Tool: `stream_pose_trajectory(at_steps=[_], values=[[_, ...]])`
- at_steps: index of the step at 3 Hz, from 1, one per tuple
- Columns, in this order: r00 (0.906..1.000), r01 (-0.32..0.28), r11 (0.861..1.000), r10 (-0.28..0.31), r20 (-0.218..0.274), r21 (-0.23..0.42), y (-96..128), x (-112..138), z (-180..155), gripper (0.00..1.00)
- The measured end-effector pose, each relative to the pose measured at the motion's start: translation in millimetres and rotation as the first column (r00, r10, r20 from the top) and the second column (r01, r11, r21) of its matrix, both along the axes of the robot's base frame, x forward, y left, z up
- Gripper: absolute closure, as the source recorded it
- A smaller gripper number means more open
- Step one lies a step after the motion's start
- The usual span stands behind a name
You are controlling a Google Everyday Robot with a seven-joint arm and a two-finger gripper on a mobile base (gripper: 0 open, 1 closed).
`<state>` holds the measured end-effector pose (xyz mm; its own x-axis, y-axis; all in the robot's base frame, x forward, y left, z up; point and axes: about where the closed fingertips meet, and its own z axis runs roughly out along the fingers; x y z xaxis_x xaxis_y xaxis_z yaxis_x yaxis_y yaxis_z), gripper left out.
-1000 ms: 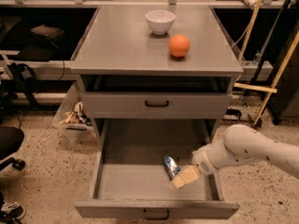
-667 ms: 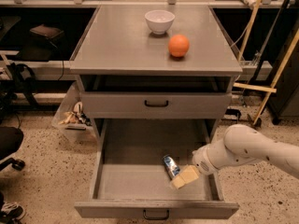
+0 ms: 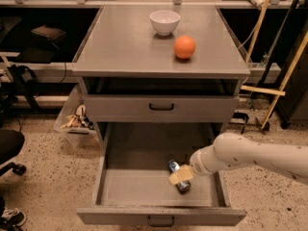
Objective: Pick redbull can from middle drawer and place on counter
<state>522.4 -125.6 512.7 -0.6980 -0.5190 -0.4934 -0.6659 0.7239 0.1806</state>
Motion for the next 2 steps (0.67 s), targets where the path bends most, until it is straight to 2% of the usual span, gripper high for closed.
stream_pose_trajectory(at_steps=[1, 2], values=[[0.9970, 0.076, 0.997, -0.076, 0.015, -0.011, 4.9, 24.4, -5.6, 0.00], [0.9973, 0.071, 0.997, -0.071, -0.016, 0.004, 7.7, 23.9, -14.3, 0.00]])
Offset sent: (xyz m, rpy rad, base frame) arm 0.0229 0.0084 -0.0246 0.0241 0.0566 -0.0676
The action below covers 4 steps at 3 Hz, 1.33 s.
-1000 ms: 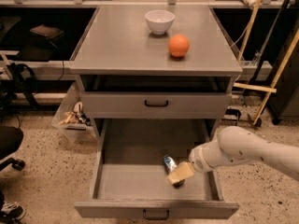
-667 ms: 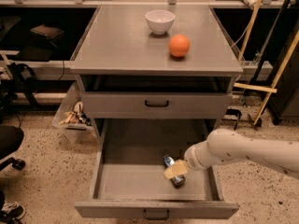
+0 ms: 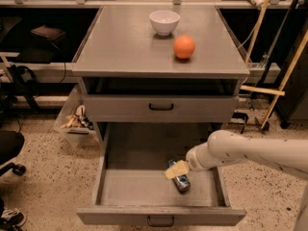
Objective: Pick redbull can from middle drawer and place on counter
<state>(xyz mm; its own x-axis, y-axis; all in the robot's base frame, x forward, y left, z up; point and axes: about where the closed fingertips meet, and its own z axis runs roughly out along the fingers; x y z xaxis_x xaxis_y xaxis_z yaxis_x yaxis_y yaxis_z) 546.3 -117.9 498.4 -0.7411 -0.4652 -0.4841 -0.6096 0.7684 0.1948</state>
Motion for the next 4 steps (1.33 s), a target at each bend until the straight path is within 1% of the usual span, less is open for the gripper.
stream_pose_trajectory(at_steps=[1, 2, 3, 4], values=[[0.9948, 0.083, 0.992, -0.078, -0.066, 0.092, 18, 19, -24, 0.00], [0.9678, 0.229, 0.963, -0.210, -0.139, 0.143, 39, 40, -57, 0.00], [0.9679, 0.229, 0.963, -0.210, -0.139, 0.143, 39, 40, -57, 0.00], [0.9634, 0.229, 0.960, -0.200, -0.179, 0.162, 39, 47, -76, 0.00]])
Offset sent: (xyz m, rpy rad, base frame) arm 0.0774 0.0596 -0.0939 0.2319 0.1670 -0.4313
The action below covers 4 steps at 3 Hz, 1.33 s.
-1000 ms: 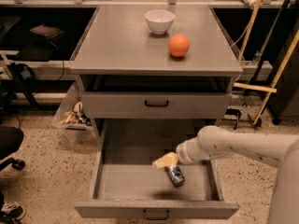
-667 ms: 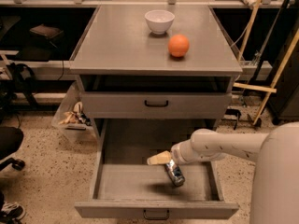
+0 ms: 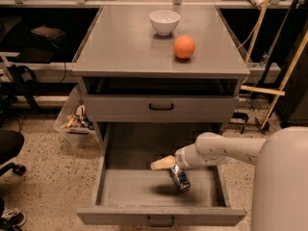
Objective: Pick redbull can from middle drawer and place on counter
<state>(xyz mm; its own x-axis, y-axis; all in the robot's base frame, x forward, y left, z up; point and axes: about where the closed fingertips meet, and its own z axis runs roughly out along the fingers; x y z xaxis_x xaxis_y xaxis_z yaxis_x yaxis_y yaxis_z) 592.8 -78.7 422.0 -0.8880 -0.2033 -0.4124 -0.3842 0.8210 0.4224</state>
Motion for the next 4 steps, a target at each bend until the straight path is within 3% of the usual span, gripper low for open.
stream_pose_trajectory(at_steps=[1, 2, 4], values=[[0.9947, -0.022, 0.992, 0.034, -0.096, 0.127, -7.6, -3.2, -44.4, 0.00], [0.9947, -0.022, 0.992, 0.034, -0.096, 0.127, -7.6, -3.2, -40.7, 0.00], [0.9986, -0.007, 0.995, 0.012, -0.051, 0.100, -2.9, -10.9, -43.9, 0.00]])
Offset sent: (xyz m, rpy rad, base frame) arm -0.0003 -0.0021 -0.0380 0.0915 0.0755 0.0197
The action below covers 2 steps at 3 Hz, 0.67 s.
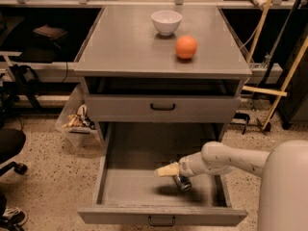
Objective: Pick redbull can from middle drawer and place on counter
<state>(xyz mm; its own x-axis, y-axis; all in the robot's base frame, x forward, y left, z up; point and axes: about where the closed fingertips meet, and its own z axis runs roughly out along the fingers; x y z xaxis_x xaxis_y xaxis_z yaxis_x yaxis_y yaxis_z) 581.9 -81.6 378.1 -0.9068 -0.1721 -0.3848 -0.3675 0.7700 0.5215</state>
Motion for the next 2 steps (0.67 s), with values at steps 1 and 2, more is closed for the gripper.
stream_pose_trajectory(at_steps=[1, 2], values=[[1.0000, 0.000, 1.000, 0.000, 0.000, 0.000, 0.0, 0.0, 0.0, 0.19], [1.0000, 0.000, 1.000, 0.000, 0.000, 0.000, 0.0, 0.0, 0.0, 0.42]])
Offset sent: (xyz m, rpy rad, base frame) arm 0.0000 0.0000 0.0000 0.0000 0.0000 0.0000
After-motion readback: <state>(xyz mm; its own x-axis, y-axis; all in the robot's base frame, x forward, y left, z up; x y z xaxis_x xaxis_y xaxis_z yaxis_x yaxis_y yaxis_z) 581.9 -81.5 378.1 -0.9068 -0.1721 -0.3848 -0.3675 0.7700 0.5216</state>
